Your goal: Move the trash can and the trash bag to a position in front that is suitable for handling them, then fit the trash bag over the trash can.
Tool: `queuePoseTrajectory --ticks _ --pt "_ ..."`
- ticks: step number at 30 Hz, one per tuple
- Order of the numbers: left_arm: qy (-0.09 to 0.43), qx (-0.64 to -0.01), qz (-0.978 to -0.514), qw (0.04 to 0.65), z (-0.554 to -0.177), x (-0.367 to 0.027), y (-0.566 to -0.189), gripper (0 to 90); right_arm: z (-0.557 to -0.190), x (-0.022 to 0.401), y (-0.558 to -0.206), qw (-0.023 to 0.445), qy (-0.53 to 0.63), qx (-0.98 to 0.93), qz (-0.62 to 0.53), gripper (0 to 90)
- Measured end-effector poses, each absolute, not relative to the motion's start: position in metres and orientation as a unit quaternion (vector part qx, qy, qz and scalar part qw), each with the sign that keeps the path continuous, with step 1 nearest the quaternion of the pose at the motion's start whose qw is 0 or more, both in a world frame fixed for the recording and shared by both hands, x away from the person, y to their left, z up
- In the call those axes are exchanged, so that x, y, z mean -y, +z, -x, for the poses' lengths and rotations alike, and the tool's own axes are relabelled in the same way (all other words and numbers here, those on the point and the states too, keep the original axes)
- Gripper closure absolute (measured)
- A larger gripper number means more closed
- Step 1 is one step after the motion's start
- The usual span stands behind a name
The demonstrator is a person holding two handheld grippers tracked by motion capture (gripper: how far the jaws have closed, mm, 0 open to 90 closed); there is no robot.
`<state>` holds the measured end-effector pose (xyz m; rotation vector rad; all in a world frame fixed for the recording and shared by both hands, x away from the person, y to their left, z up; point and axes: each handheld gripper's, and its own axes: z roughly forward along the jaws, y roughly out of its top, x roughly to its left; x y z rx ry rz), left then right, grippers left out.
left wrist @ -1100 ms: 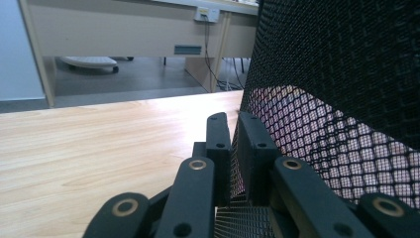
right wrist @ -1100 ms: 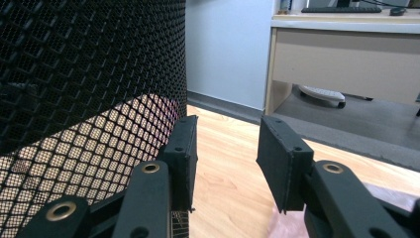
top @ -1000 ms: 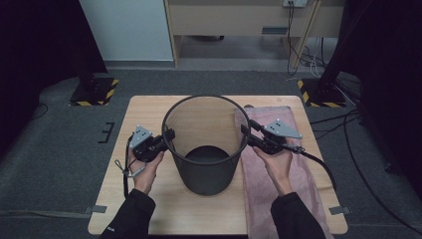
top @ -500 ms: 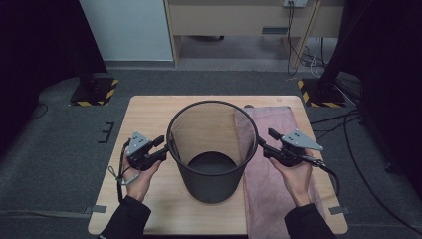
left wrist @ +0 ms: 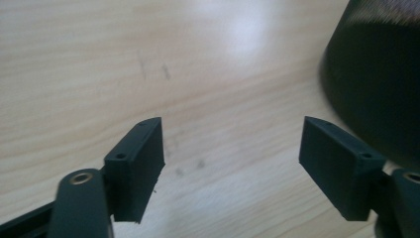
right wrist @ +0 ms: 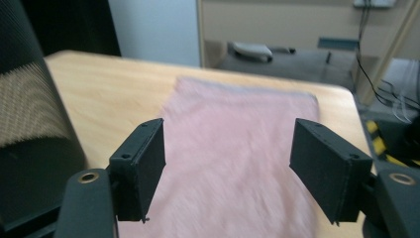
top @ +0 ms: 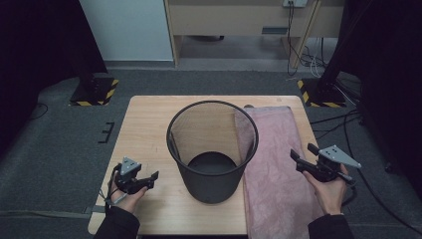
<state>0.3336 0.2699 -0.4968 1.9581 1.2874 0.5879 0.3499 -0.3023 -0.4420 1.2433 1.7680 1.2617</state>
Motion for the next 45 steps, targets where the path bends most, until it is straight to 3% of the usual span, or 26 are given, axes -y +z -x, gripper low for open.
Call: queuePoseTrajectory --ticks 14,23,28,34,39,43,44,45 --pt "0.209 -0.511 -0.761 0.340 -0.342 -0.274 -0.520 18.7 -0.349 0.351 -0.488 0.277 0.420 -0.680 -0.534 26.4" --pt "0.198 -0.518 -0.765 0.328 -0.344 -0.275 -0.524 18.6 -0.350 0.363 -0.514 0.184 0.388 -0.717 -0.548 32.6" --pt "0.191 -0.519 -0.765 0.330 -0.345 -0.275 -0.524 19.2 -0.350 0.358 -0.515 0.162 0.379 -0.731 -0.545 36.4" --pt "0.190 -0.521 -0.762 0.334 -0.345 -0.275 -0.524 19.3 -0.345 0.353 -0.517 0.126 0.357 -0.755 -0.535 45.6" --pt "0.189 -0.522 -0.760 0.336 -0.345 -0.275 -0.523 19.5 -0.346 0.350 -0.520 0.123 0.343 -0.768 -0.527 51.9" --pt "0.189 -0.521 -0.762 0.334 -0.344 -0.276 -0.522 19.8 -0.346 0.346 -0.520 0.116 0.341 -0.776 -0.518 68.4" --pt "0.189 -0.521 -0.762 0.334 -0.344 -0.276 -0.522 19.9 -0.346 0.346 -0.520 0.116 0.341 -0.776 -0.518 68.4" --pt "0.189 -0.523 -0.760 0.338 -0.344 -0.275 -0.523 20.0 -0.347 0.344 -0.521 0.110 0.343 -0.775 -0.519 78.3"
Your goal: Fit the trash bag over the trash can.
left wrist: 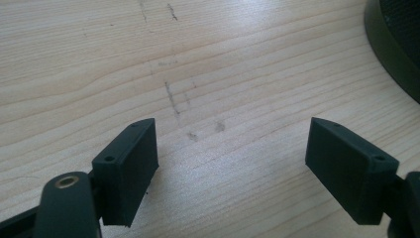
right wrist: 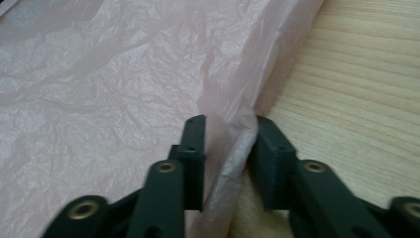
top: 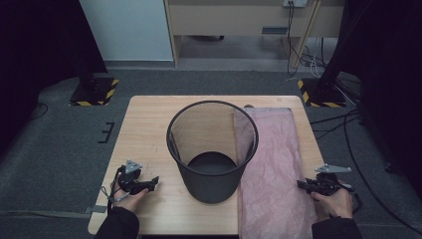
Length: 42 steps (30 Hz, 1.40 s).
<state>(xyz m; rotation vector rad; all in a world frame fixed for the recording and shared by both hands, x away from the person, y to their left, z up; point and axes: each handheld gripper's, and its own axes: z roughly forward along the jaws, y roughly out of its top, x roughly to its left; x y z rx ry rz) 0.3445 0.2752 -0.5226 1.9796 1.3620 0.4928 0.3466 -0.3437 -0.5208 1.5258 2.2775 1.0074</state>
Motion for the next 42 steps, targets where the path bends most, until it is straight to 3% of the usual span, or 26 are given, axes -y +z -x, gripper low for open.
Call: queuePoseTrajectory --ticks 2,5,13,19,29,42 --pt "0.189 -0.522 -0.760 0.338 -0.345 -0.275 -0.523 20.2 -0.348 0.343 -0.521 0.108 0.342 -0.775 -0.520 86.2" --pt "0.189 -0.520 -0.761 0.339 -0.345 -0.275 -0.521 20.3 -0.348 0.346 -0.517 0.098 0.377 -0.757 -0.525 89.8" --pt "0.193 -0.520 -0.752 0.356 -0.344 -0.275 -0.517 20.9 -0.347 0.353 -0.495 0.109 0.498 -0.684 -0.522 90.0" --pt "0.192 -0.522 -0.745 0.368 -0.344 -0.275 -0.516 21.3 -0.349 0.350 -0.474 0.143 0.576 -0.624 -0.509 90.0" --pt "0.198 -0.517 -0.742 0.378 -0.343 -0.276 -0.512 22.0 -0.366 0.338 -0.430 0.215 0.645 -0.563 -0.470 90.0" --pt "0.204 -0.516 -0.737 0.387 -0.342 -0.276 -0.509 22.9 -0.390 0.324 -0.362 0.271 0.696 -0.511 -0.425 90.0"
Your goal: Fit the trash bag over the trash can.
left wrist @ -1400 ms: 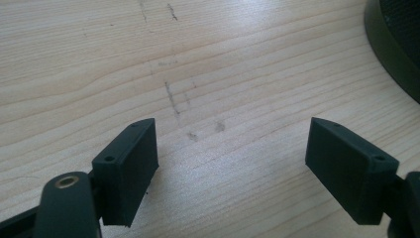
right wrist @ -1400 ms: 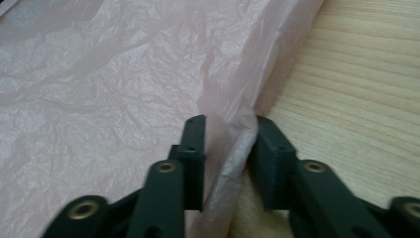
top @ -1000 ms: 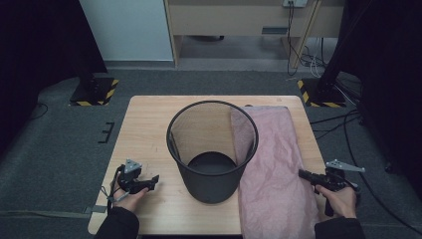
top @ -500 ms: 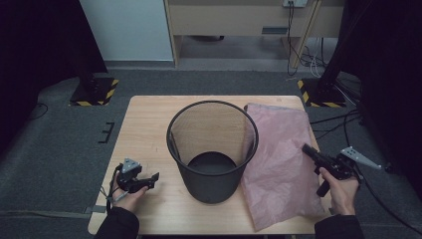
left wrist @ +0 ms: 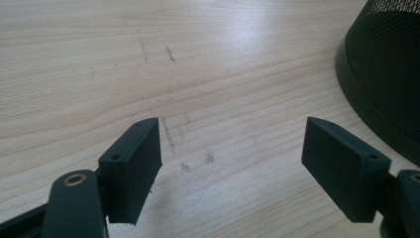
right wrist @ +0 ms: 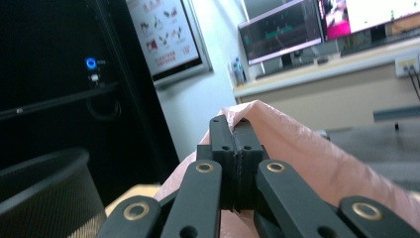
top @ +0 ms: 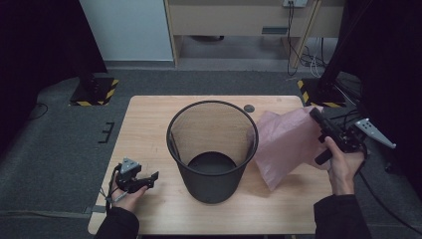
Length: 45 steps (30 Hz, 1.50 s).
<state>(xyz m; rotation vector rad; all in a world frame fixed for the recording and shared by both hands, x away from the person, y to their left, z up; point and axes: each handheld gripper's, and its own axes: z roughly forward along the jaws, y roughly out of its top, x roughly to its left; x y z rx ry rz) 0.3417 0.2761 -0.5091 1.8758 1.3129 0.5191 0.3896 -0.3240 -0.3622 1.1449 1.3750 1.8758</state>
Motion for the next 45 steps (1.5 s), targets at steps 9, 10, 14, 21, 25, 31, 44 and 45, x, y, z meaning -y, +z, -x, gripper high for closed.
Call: queuePoseTrajectory --ticks 9,10,14,21,25,31,44,45 --pt "0.209 -0.518 -0.729 0.397 -0.340 -0.277 -0.507 23.5 -0.401 0.311 -0.314 0.315 0.720 -0.476 -0.395 90.0" --pt "0.209 -0.518 -0.729 0.397 -0.340 -0.277 -0.507 23.6 -0.401 0.311 -0.314 0.315 0.720 -0.476 -0.395 90.0" --pt "0.212 -0.518 -0.726 0.400 -0.340 -0.277 -0.505 23.9 -0.405 0.302 -0.296 0.329 0.731 -0.461 -0.380 90.0" --pt "0.213 -0.517 -0.724 0.403 -0.339 -0.276 -0.505 24.1 -0.410 0.287 -0.275 0.338 0.752 -0.440 -0.356 90.0" --pt "0.213 -0.516 -0.725 0.404 -0.339 -0.277 -0.504 24.2 -0.414 0.275 -0.268 0.342 0.758 -0.436 -0.344 90.0" --pt "0.216 -0.516 -0.722 0.407 -0.339 -0.277 -0.503 24.5 -0.421 0.258 -0.259 0.348 0.762 -0.434 -0.333 90.0" --pt "0.216 -0.515 -0.724 0.406 -0.339 -0.278 -0.503 24.8 -0.424 0.226 -0.228 0.340 0.784 -0.427 -0.295 90.0" --pt "0.216 -0.514 -0.724 0.406 -0.339 -0.278 -0.503 24.9 -0.423 0.224 -0.226 0.338 0.787 -0.426 -0.291 90.0"
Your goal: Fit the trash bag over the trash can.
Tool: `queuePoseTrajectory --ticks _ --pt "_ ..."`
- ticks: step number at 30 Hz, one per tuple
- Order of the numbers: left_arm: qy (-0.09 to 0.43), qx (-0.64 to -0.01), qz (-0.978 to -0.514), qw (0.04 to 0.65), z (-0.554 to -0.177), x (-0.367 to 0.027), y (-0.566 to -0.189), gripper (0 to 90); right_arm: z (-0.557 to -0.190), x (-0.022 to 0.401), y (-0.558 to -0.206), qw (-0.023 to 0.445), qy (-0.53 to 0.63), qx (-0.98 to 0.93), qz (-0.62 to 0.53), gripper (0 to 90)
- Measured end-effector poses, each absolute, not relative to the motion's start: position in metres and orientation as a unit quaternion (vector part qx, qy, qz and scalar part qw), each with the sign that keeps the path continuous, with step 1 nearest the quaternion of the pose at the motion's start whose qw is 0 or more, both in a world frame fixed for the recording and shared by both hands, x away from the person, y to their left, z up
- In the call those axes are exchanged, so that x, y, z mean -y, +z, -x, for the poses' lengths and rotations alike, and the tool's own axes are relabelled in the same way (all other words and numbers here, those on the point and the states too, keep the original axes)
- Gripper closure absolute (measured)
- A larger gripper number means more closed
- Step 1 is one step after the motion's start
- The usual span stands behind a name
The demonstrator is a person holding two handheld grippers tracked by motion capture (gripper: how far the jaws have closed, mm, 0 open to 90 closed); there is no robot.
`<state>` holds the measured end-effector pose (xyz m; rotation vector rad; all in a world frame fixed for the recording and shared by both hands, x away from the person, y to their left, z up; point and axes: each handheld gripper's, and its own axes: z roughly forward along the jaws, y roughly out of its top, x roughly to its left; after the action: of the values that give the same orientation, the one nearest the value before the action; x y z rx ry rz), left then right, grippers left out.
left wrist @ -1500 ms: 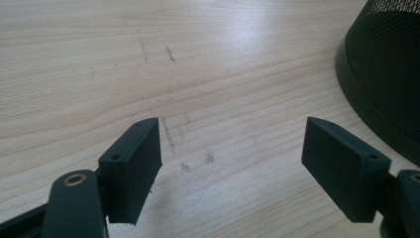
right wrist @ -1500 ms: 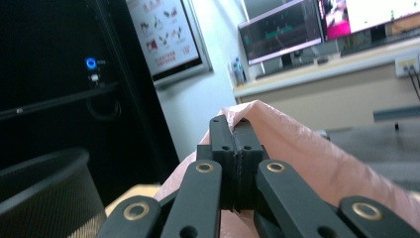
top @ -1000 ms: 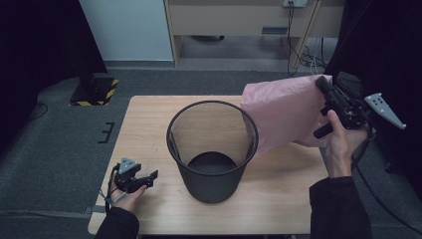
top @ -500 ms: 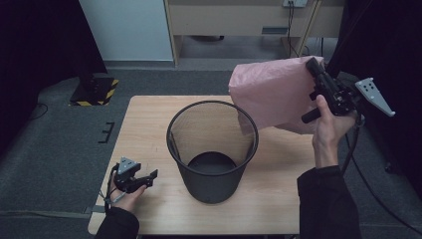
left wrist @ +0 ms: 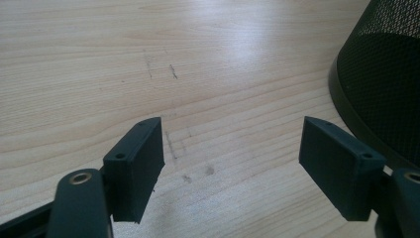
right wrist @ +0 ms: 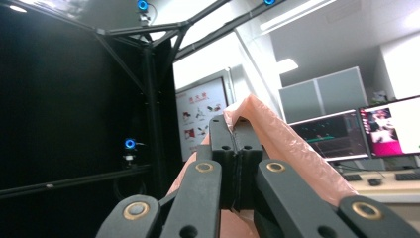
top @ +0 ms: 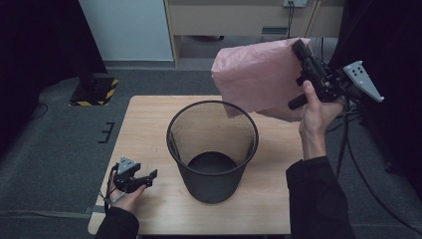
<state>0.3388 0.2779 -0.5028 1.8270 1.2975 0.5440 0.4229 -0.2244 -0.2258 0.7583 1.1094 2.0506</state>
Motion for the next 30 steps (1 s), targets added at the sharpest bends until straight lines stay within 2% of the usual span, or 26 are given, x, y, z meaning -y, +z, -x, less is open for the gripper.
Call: queuePoseTrajectory --ticks 10,21,30 --pt "0.216 -0.514 -0.725 0.405 -0.339 -0.278 -0.503 25.1 -0.411 0.212 -0.197 0.328 0.812 -0.407 -0.260 90.0" --pt "0.215 -0.514 -0.727 0.401 -0.339 -0.277 -0.504 25.1 -0.399 0.202 -0.186 0.314 0.827 -0.399 -0.241 90.0" --pt "0.221 -0.514 -0.721 0.408 -0.338 -0.276 -0.501 25.6 -0.390 0.187 -0.207 0.299 0.817 -0.432 -0.239 90.0"
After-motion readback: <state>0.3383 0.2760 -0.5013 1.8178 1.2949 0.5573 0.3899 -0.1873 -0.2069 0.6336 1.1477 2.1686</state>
